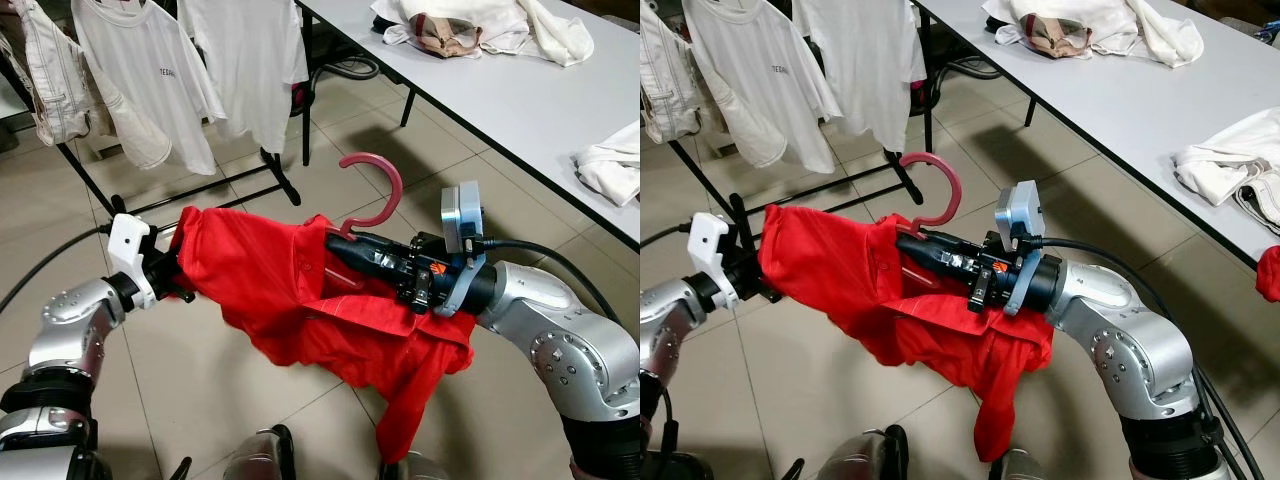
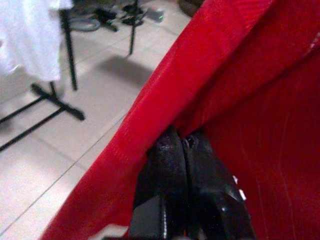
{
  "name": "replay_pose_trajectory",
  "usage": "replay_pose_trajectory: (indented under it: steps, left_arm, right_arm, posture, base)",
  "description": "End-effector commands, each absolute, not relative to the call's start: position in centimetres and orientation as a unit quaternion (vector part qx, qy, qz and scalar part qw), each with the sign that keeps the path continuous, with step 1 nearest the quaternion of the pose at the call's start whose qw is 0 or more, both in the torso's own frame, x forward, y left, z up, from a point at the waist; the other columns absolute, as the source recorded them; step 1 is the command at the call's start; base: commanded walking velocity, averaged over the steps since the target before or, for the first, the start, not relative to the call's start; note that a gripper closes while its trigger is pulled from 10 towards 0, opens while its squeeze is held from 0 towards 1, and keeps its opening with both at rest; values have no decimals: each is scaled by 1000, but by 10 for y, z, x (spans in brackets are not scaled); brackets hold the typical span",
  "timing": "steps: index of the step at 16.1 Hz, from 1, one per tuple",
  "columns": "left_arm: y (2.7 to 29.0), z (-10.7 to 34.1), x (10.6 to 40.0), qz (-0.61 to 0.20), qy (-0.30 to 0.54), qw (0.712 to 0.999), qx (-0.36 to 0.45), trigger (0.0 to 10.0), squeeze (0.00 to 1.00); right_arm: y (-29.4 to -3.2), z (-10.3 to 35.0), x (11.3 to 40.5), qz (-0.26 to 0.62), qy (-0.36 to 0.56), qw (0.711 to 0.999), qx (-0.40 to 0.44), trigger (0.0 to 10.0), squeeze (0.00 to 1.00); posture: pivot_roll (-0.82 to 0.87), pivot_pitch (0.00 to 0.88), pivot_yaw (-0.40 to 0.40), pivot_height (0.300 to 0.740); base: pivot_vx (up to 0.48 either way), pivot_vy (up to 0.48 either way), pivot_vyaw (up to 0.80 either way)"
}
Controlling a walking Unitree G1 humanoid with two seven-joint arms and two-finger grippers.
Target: Hang hanger
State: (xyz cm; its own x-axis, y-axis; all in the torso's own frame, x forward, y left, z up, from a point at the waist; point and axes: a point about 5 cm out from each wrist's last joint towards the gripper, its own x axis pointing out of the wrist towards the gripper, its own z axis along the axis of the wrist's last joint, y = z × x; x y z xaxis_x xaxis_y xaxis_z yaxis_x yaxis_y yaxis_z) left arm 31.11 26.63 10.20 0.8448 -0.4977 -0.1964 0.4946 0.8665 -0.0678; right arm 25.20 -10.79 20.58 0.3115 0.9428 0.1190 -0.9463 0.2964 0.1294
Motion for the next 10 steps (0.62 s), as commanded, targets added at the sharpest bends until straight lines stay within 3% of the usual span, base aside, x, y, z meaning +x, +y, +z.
replay_pose_trajectory:
  steps: [1,3,6,10]
  left_arm:
    - [271,87,309,-211,141,967,-15,0,0]
    - [272,73,309,-141,162,975,-48,0,0]
    - [250,50,303,-143,203,967,-57,0,0]
    - [242,26,290,-109,245,962,-49,0,0]
  right_arm:
    - [-107,214,250,591,-33,800,94,0,0]
    - [-108,213,252,580,-29,809,88,0,0]
    - [-115,215,267,521,-43,848,87,0,0]
    - [-126,225,282,455,-74,880,112,0,0]
  posture:
    - [-83,120,75,740]
    - [-85,121,77,740]
    - [-89,128,77,740]
    - [-90,136,69,740]
  base:
    - [0,0,0]
    - [0,0,0]
    - [0,0,0]
    - [0,0,0]
